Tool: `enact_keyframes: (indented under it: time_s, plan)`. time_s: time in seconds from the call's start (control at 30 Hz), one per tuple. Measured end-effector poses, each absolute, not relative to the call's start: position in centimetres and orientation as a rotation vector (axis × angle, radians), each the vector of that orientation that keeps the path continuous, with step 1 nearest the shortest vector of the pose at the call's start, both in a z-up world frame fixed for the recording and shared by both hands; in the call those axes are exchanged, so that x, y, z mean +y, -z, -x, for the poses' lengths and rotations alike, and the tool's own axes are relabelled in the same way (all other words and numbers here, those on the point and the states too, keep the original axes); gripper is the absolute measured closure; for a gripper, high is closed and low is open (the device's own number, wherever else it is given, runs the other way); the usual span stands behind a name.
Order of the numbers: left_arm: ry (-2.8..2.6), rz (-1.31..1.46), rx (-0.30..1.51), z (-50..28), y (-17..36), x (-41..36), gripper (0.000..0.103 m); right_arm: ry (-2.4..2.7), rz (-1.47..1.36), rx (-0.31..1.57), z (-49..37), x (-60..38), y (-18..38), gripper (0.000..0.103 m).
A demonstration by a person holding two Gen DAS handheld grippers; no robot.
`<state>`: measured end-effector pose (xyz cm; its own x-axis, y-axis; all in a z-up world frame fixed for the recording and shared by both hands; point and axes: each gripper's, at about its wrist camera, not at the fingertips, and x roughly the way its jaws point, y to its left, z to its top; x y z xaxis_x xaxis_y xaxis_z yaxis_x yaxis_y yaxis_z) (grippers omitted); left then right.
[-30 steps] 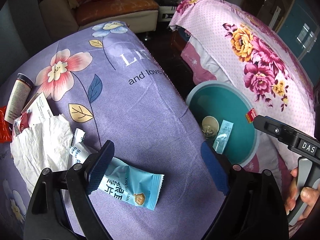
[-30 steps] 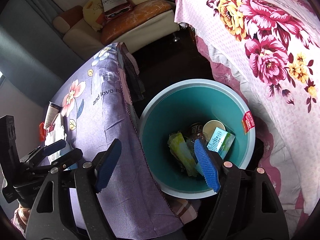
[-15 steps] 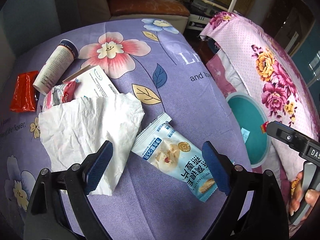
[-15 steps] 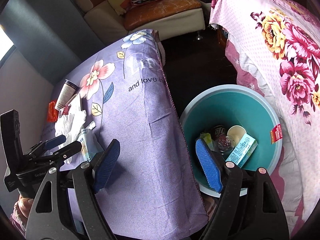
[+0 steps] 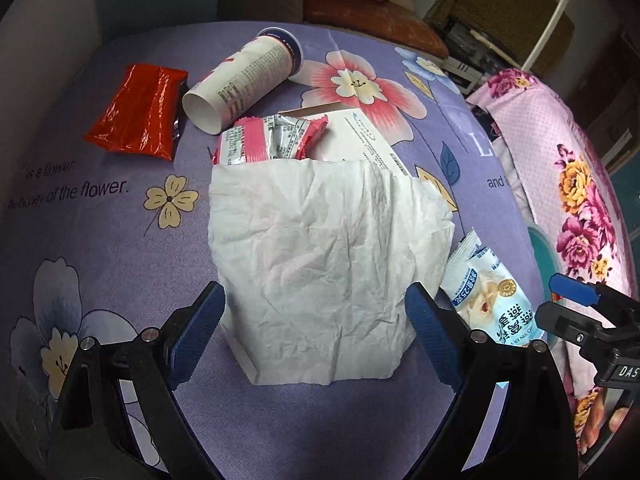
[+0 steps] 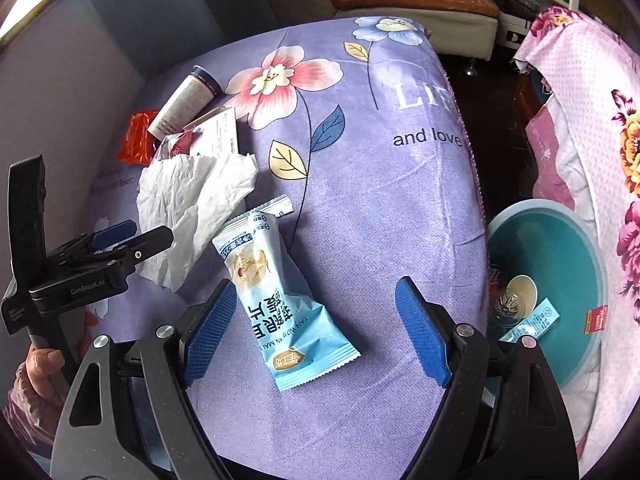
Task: Collect trash
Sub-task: 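Move both tools back toward the blue snack packet and white tissue, then grasp the blue snack packet with the right gripper while the left grasps the white tissue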
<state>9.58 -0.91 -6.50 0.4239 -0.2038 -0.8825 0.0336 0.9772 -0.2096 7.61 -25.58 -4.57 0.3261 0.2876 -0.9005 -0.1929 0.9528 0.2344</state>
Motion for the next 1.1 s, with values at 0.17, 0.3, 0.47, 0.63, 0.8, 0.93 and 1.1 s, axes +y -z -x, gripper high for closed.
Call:
enact_keyframes:
  time_s: [0.17,0.3,0.47,0.63,0.8,0.93,1.1]
  plan:
    - [0.113,0.226,1.128,-9.6,7.2,1.8,0.011,-0.356,-0.015,1.249,-8.0,-22.6,5.9,0.025]
    - [0.102,0.242,1.131,-9.5,7.6,2.8,0.011,-0.364,0.011,1.276,-8.0,-21.6,6.9,0.025]
    - [0.118,0.251,1.126,-9.5,7.7,2.4,0.011,-0.355,0.029,1.266,-7.6,-21.3,7.5,0.027]
    - [0.154,0.246,1.13,-9.3,7.7,1.1,0.011,-0.361,0.031,1.263,-7.4,-21.5,7.7,0.059]
    - [0.201,0.253,1.144,-9.2,7.6,-0.4,0.011,-0.347,-0.032,1.207,-7.1,-23.1,6.7,0.073]
    - [0.228,0.233,1.149,-9.1,7.4,-2.3,0.011,-0.306,-0.09,1.178,-7.0,-25.5,6.0,0.074]
    - [0.216,0.162,1.163,-9.1,7.9,-5.2,0.011,-0.292,-0.119,1.168,-6.6,-27.0,5.8,0.074]
